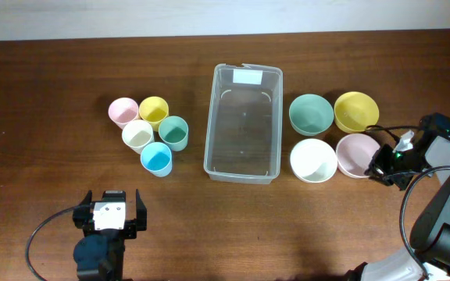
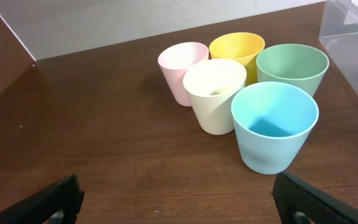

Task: Pack container
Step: 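Lift the pink bowl with the right gripper and drop it into the container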

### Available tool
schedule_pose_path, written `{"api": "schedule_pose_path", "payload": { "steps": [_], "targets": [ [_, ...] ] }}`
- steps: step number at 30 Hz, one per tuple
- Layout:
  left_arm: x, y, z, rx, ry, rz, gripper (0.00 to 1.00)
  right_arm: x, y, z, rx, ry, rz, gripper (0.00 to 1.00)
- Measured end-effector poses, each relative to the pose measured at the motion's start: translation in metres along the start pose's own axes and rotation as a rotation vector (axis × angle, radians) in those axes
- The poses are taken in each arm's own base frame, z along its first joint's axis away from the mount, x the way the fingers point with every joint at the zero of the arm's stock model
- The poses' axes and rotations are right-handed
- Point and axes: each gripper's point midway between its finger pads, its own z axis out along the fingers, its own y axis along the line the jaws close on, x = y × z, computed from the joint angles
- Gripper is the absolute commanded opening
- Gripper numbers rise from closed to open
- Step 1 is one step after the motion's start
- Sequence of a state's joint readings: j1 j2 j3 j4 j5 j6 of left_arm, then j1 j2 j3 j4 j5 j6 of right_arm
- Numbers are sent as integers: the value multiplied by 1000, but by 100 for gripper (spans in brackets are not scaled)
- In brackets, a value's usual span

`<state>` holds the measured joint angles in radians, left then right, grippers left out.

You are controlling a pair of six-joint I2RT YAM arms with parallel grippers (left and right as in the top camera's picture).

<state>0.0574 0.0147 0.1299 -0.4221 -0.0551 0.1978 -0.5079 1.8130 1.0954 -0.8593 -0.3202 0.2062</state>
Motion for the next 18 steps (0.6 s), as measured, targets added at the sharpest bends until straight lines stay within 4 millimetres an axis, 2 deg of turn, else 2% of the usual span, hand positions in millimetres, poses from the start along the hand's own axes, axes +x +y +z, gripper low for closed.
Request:
{"api": "schedule_pose_path", "payload": {
  "steps": [4, 8, 13, 16, 18],
  "targets": [
    [0, 0, 0, 0, 0, 0, 100, 6, 0, -4, 4, 15, 9, 4],
    [0, 0, 0, 0, 0, 0, 100, 16, 8, -34, -5, -26, -4, 4],
    [0, 0, 0, 0, 0, 0, 100, 27, 34, -106, -43, -184, -69, 4],
    [0, 0, 0, 0, 0, 0, 100, 36, 67, -151, -99, -291, -164, 4],
    [0, 0, 0, 0, 0, 0, 100, 48, 98, -172, -142, -324, -255, 4]
  ]
}}
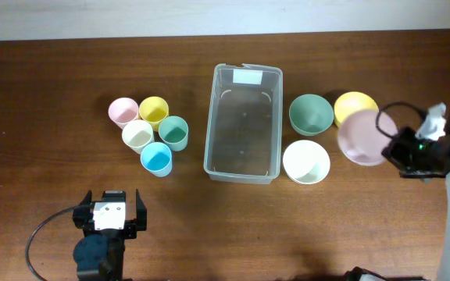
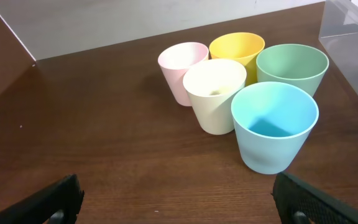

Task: Pack container
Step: 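Lift the pink bowl with the right gripper and drop it into the container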

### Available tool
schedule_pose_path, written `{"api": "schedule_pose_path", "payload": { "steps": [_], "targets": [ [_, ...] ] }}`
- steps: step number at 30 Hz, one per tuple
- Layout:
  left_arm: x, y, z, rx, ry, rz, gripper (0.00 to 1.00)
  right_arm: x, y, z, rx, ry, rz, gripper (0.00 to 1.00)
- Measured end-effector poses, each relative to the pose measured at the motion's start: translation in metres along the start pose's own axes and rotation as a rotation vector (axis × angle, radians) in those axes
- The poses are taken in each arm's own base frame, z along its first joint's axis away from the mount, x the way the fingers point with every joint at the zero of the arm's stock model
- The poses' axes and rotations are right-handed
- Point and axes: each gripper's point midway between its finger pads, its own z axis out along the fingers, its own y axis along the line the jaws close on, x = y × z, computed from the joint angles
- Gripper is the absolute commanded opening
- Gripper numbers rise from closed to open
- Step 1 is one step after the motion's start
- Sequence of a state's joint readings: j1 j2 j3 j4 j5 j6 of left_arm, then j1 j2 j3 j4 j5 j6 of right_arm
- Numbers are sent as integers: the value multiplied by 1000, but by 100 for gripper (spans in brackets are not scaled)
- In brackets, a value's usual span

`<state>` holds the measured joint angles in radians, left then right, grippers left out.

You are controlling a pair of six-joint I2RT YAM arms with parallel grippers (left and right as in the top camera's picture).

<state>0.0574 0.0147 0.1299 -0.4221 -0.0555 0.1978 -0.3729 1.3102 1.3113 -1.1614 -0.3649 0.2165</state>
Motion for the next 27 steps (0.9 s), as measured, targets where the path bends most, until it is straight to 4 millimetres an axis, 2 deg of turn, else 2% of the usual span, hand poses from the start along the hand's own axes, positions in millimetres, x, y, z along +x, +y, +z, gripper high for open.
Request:
{"api": "schedule_pose_path", "payload": {
  "steps": [4, 8, 10, 11, 14, 18, 20, 23, 27],
  "targets": [
    [0, 0, 0, 0, 0, 0, 100, 2, 66, -13, -106, -11, -144, 4],
    [0, 0, 0, 0, 0, 0, 100, 0, 137, -6, -211, -13, -258, 4],
    [0, 0, 0, 0, 0, 0, 100, -2, 165, 6, -246, -4, -291, 4],
    [0, 0, 0, 0, 0, 0, 100, -3, 180, 18, -260, 8, -301, 4],
    [0, 0, 0, 0, 0, 0, 100, -5, 207, 56, -269, 49, -315, 4],
    [0, 0, 0, 0, -1, 0, 100, -4, 230, 127, -254, 121, -320, 4],
    [0, 0, 0, 0, 0, 0, 100, 0, 233, 164, -231, 162, -315, 4],
    [0, 0, 0, 0, 0, 0, 100, 8, 227, 212, -182, 226, -299, 4],
    [0, 0, 0, 0, 0, 0, 100, 13, 216, 252, -143, 255, -286, 4]
  ]
}}
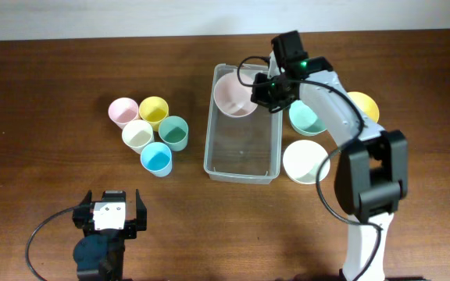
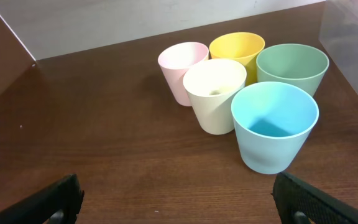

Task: Pack container
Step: 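Lift the pink bowl with the right gripper and drop it into the container, then move the right gripper to the yellow bowl and grasp its rim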

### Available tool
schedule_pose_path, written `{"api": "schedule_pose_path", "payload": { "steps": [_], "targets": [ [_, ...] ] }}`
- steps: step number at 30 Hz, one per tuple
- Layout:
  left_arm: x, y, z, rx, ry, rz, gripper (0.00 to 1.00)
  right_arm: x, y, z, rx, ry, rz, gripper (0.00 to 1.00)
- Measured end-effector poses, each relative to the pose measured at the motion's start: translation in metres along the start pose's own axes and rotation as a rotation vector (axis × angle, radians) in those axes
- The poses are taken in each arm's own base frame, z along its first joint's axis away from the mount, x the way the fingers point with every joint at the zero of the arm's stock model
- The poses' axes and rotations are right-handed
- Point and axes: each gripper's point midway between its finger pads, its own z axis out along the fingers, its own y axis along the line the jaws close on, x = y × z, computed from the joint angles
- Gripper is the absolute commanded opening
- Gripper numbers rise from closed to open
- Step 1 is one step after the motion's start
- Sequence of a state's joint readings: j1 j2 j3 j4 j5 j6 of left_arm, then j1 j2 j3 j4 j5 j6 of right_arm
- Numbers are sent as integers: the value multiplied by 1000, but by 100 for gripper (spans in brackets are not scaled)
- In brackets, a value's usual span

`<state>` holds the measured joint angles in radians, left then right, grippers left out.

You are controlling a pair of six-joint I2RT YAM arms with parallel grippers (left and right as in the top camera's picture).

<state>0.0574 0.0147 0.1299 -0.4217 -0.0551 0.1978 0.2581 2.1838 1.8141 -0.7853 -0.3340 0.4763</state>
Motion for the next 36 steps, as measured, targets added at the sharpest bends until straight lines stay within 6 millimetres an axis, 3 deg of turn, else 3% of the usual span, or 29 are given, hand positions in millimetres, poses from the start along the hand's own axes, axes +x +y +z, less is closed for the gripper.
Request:
{"api": "schedule_pose_path", "payload": {
  "steps": [3, 5, 6, 10, 12, 16, 21, 24, 28, 31, 36],
  "targets": [
    [0, 0, 0, 0, 0, 0, 100, -2, -8, 14, 21, -1, 4, 5],
    [0, 0, 0, 0, 0, 0, 100, -8, -9, 16, 25, -26, 7, 29],
    [0, 0, 0, 0, 0, 0, 100, -11, -8, 16, 24, -39, 5, 33],
    [0, 0, 0, 0, 0, 0, 100, -23, 1, 5, 9, -66, -24, 45],
    [0, 0, 0, 0, 0, 0, 100, -25, 7, -6, 2, -57, -36, 45],
    [0, 0, 0, 0, 0, 0, 100, -32, 13, -41, 5, -37, -36, 45],
    [0, 0, 0, 0, 0, 0, 100, -39, -5, -115, 71, -43, 0, 55],
    [0, 0, 0, 0, 0, 0, 100, -38, -36, -170, 155, -74, 60, 68],
    [0, 0, 0, 0, 0, 0, 100, -37, -91, -216, 251, -108, 172, 68],
    [0, 0, 0, 0, 0, 0, 100, -38, -141, -223, 302, -113, 274, 68],
    [0, 0, 0, 0, 0, 0, 100, -19, -221, -202, 355, -47, 434, 69]
  ]
}}
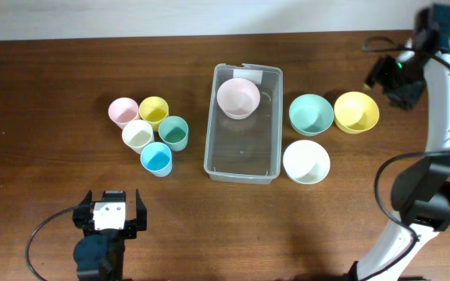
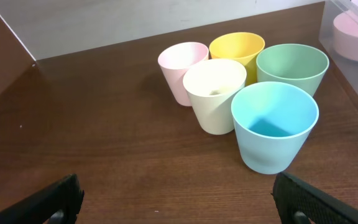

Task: Pack container
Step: 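Move the right gripper to the yellow bowl and grasp its rim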

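Observation:
The clear plastic container (image 1: 243,160) stands mid-table with a pink bowl (image 1: 238,97) inside its far end; the bowl also shows at the right edge of the left wrist view (image 2: 356,37). Right of the container are a teal bowl (image 1: 311,114), a yellow bowl (image 1: 356,112) and a white bowl (image 1: 306,161). My right gripper (image 1: 389,78) is raised at the far right, holding nothing; its jaws are unclear. My left gripper (image 1: 108,215) rests open at the front left, its fingers (image 2: 55,199) wide apart with bare table between them.
Several cups cluster left of the container: pink (image 2: 183,71), yellow (image 2: 237,50), green (image 2: 292,67), cream (image 2: 215,93) and blue (image 2: 274,124). The right arm's cable hangs along the table's right side.
The pink bowl, held over the container's far end by my right gripper, now lies inside it. The right gripper has let go and moved to the far right corner.
My right gripper was at the pink bowl among the bowls on the right. Then it held the bowl lifted above them, then over the container's far end. Now the bowl sits in the container and the gripper is away. The left arm stayed still.

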### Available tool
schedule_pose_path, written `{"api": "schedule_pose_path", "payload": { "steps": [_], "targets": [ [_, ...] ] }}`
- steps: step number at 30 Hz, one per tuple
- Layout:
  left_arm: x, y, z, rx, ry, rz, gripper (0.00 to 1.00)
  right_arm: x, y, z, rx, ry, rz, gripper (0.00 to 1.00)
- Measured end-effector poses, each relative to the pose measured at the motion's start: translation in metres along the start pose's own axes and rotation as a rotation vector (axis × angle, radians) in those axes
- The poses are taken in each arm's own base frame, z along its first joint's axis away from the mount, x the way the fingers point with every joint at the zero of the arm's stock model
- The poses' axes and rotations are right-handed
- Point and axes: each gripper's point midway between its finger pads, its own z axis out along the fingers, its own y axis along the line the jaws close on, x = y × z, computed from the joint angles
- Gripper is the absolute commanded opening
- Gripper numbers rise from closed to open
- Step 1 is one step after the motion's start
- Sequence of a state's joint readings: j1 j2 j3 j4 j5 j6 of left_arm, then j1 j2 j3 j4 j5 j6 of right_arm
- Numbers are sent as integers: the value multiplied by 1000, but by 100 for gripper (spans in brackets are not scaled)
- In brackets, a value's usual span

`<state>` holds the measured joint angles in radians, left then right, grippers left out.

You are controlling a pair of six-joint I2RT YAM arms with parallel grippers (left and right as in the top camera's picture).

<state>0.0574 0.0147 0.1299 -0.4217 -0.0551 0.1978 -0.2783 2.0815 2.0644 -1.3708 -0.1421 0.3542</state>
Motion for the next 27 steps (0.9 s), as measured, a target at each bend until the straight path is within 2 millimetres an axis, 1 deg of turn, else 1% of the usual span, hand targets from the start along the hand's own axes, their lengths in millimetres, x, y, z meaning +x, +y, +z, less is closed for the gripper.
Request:
{"api": "schedule_pose_path", "payload": {
  "steps": [2, 4, 7, 9, 11, 12, 14, 17, 19, 23, 27],
  "targets": [
    [0, 0, 0, 0, 0, 0, 100, -1, -19, 22, 9, 21, 33, 69],
    [0, 0, 0, -1, -1, 0, 100, 4, -34, 45, 8, 50, 52, 69],
    [0, 0, 0, -1, -1, 0, 100, 12, -51, 76, -7, 77, 83, 69],
    [0, 0, 0, 0, -1, 0, 100, 14, -57, 92, -27, 78, 96, 69],
    [0, 0, 0, -1, -1, 0, 100, 16, -59, 105, -57, 72, 102, 69],
    [0, 0, 0, -1, -1, 0, 100, 15, -58, 111, -77, 64, 100, 64],
    [0, 0, 0, 0, -1, 0, 100, 14, -55, 118, -115, 49, 88, 52],
    [0, 0, 0, 0, 0, 0, 100, 16, -51, 127, -151, 45, 89, 24],
    [0, 0, 0, 0, -1, 0, 100, 18, -50, 130, -165, 46, 94, 11],
    [0, 0, 0, 0, 0, 0, 100, 20, -49, 131, -174, 53, 109, 5],
    [0, 0, 0, -1, -1, 0, 100, 23, -51, 130, -175, 68, 122, 4]
  ]
}}
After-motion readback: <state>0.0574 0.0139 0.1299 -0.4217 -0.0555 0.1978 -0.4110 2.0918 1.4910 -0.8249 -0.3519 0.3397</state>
